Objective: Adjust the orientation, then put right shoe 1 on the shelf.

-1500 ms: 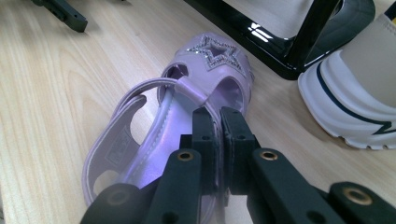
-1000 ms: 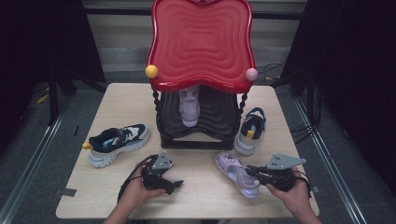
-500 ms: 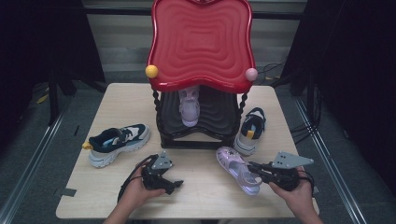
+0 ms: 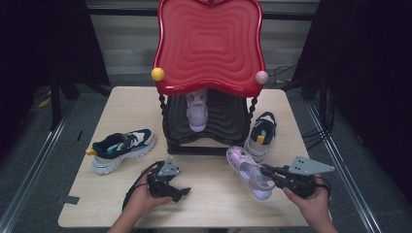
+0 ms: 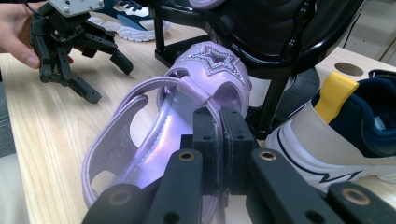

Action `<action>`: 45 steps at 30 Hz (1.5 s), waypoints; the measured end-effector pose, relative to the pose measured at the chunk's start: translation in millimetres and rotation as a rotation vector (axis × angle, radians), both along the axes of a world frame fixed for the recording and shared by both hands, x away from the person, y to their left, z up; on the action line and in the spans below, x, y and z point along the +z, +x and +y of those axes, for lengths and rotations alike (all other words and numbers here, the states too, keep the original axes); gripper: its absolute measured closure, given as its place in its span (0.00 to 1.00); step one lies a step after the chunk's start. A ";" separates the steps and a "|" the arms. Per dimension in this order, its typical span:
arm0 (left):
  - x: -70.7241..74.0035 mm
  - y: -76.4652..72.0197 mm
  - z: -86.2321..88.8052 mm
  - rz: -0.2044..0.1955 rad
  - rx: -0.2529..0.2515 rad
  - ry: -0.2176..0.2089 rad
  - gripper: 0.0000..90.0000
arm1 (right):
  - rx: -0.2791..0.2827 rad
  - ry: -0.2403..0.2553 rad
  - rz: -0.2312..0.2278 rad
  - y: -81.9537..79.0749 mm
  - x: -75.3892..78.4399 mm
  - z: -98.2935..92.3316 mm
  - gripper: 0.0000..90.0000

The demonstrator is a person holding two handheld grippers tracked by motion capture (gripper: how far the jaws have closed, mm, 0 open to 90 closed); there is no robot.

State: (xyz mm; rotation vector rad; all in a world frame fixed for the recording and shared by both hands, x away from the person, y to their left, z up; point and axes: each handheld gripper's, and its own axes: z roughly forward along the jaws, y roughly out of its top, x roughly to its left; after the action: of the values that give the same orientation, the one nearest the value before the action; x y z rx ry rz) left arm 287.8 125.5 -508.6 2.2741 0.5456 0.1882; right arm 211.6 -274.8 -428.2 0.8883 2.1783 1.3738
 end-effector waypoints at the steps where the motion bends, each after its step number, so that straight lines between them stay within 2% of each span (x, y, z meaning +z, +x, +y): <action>1: -0.2 -0.2 -0.2 0.002 0.003 -0.005 0.15 | 0.000 0.000 0.000 0.0 0.0 0.0 0.95; 6: 0.0 0.1 0.0 0.000 -0.001 0.001 0.14 | -0.007 0.017 -0.023 -2.1 9.3 0.6 0.95; 14: 0.0 0.4 -0.2 -0.002 -0.003 0.002 0.14 | -0.025 0.017 -0.051 -0.3 17.7 0.7 0.95; 23: 0.0 0.5 -0.2 -0.002 -0.004 0.002 0.14 | -0.043 0.031 -0.065 2.5 26.6 3.8 0.95; 28: 0.0 0.5 -0.2 -0.002 -0.004 0.002 0.14 | -0.051 0.032 -0.099 4.2 36.6 5.9 0.95; 35: 0.0 0.5 -0.2 -0.002 -0.004 0.002 0.14 | -0.081 0.042 -0.131 10.8 44.4 13.8 0.95; 42: 0.1 0.5 -0.2 -0.002 -0.004 0.002 0.14 | -0.117 0.056 -0.142 17.4 46.0 23.3 0.95; 44: 0.0 0.5 -0.2 -0.002 -0.004 0.002 0.14 | -0.127 0.052 -0.166 20.8 47.0 27.6 0.95; 45: 0.0 0.5 -0.2 -0.002 -0.004 0.002 0.14 | -0.132 0.055 -0.163 21.3 47.5 28.8 0.95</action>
State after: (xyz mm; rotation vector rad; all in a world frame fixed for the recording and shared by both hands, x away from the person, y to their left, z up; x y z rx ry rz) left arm 288.3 125.3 -508.5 2.2769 0.5401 0.1892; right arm 232.9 -246.0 -380.7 0.8904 1.9339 1.3964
